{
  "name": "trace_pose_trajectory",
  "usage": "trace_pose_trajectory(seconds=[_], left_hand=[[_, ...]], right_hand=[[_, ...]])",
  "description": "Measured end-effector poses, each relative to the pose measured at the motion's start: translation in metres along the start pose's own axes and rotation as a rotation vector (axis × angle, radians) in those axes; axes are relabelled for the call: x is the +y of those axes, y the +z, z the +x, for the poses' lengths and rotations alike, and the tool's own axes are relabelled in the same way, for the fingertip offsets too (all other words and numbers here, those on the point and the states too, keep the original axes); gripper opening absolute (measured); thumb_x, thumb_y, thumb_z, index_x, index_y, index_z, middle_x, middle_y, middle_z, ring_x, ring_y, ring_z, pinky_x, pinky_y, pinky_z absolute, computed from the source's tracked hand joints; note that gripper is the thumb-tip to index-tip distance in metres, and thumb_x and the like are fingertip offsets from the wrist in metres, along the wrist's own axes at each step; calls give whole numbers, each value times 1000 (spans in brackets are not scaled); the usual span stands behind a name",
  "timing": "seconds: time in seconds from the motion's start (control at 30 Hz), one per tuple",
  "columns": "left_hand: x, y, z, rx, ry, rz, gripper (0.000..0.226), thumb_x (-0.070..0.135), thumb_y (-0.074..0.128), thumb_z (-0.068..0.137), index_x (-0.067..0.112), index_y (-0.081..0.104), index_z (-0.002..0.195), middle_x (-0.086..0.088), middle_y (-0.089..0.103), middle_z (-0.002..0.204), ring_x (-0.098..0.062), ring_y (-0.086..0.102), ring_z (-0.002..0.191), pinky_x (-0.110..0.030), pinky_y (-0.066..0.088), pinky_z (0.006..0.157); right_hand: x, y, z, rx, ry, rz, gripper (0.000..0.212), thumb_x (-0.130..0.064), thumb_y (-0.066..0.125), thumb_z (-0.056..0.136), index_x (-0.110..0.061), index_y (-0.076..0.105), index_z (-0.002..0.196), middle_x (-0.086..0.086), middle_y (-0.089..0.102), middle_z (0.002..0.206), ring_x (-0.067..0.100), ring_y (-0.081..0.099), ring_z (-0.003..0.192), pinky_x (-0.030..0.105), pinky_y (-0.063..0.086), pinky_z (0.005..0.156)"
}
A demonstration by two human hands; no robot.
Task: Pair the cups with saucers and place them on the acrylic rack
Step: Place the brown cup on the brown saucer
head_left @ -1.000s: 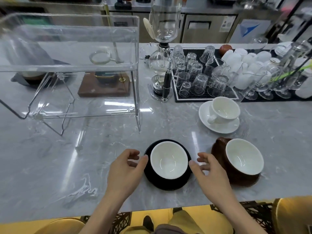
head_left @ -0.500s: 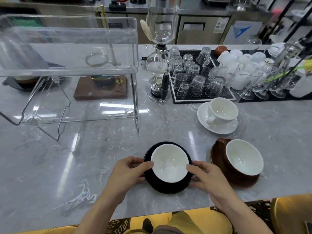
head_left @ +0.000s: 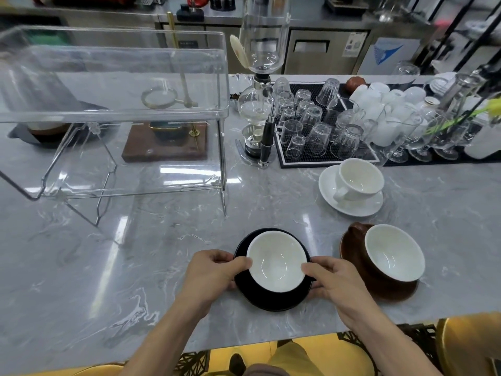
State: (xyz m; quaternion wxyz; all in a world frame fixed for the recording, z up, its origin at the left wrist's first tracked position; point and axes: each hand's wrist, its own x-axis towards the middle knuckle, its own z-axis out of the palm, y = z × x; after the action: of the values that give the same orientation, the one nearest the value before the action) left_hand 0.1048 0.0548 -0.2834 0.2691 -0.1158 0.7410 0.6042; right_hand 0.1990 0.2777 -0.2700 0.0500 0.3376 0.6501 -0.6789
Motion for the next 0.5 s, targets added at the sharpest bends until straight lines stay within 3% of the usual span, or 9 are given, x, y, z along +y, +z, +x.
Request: trace_pose_trajectory(seconds=[0.17,0.33,0.4,0.5], left_hand=[[-1,0,-2,3,3,-23,50,42,85,43,3,78,75,-3,71,57,-13,67,52,-27,55,55],[-7,-15,-9,38,31,-49,23,19,89,68,2,77,78,-6,73,61,-14,69,54,-25,55,52],[-8,-22,-15,73,59,-78,26,19,89,68,1,75,80,-4,72,60,-13,68,53,-25,54,51],[-5,-34,-25,117,91,-107,45,36,86,50,3,75,78,-2,71,59,-12,67,54,-26,54,53]], right_hand=[[-4,2,-4,15,1,-16,14,-14,76,82,-17,70,94,1,78,80,15,74,68,28,60,60],[-13,13,-11,7,-31,-59,14,-15,77,81,-18,71,94,1,78,80,15,74,70,27,60,62],[-18,20,-13,-7,-48,-78,14,-16,77,82,-18,71,94,1,78,79,13,72,69,23,58,59],[-25,34,-15,-40,-79,-110,13,-15,75,82,-17,73,95,2,77,76,11,70,67,23,57,58]])
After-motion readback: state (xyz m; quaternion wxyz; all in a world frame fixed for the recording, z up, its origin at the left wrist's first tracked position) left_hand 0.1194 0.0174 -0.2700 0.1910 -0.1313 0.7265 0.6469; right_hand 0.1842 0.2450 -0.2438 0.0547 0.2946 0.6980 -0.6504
